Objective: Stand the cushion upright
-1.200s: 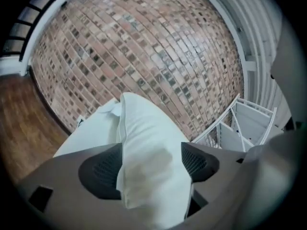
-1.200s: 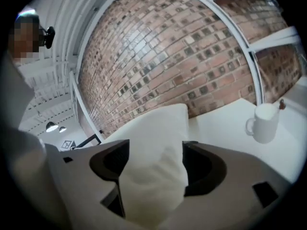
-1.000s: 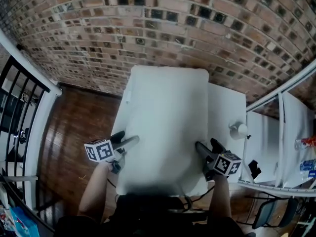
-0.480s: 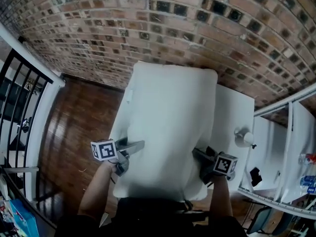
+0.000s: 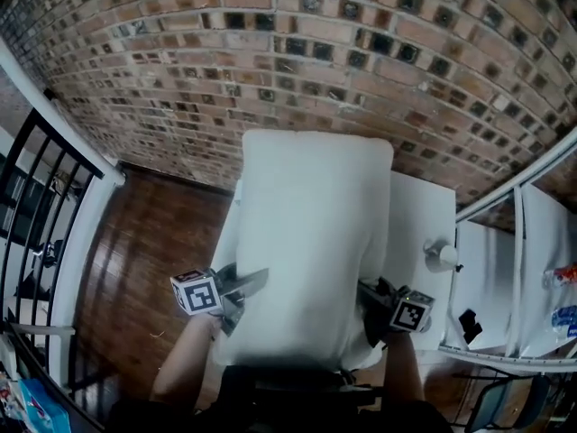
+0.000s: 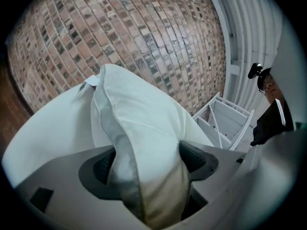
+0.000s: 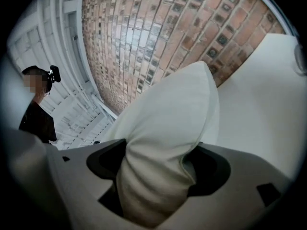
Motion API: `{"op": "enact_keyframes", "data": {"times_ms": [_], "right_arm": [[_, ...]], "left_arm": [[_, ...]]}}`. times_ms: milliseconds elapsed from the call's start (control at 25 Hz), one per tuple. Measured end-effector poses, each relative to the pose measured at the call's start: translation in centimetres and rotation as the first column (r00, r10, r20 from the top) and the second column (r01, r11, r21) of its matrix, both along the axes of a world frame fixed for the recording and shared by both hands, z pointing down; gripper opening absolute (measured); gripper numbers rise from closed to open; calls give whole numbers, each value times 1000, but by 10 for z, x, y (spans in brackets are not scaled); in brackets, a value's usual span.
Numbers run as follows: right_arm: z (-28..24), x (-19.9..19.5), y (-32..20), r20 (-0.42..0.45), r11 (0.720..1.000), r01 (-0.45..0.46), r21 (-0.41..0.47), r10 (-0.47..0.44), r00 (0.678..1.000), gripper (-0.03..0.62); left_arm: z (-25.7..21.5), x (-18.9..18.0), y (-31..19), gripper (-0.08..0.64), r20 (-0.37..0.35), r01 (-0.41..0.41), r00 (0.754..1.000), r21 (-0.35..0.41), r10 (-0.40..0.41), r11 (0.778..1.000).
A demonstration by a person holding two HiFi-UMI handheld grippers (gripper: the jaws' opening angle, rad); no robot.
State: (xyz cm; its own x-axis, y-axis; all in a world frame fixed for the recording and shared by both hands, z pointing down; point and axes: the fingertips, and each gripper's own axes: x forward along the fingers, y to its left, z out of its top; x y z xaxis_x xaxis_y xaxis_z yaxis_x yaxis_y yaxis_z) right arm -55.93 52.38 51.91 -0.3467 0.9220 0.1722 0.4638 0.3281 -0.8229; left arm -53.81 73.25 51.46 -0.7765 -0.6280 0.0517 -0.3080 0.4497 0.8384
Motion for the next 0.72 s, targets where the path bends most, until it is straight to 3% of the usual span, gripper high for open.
{"op": "enact_keyframes", "data": {"times_ms": [200,440,600,720], "right_arm": [[-62,19,18,175,1000,-1,-22,5,985,391],[-128,70,34,426,998,-63,-18,64,902,391],[-159,123,31,527,984,-175,-14,156,835,394],[-170,170,17,559,951,-308,-12,261,787,394]], "left_arm": [[-63,23,19,360,178,3,984,2,-3,1000],[-128,65,42,360,403,-57,914,33,39,998],[-150,94,41,360,504,-188,855,79,123,979],[-158,110,24,360,550,-336,803,98,231,937]]}}
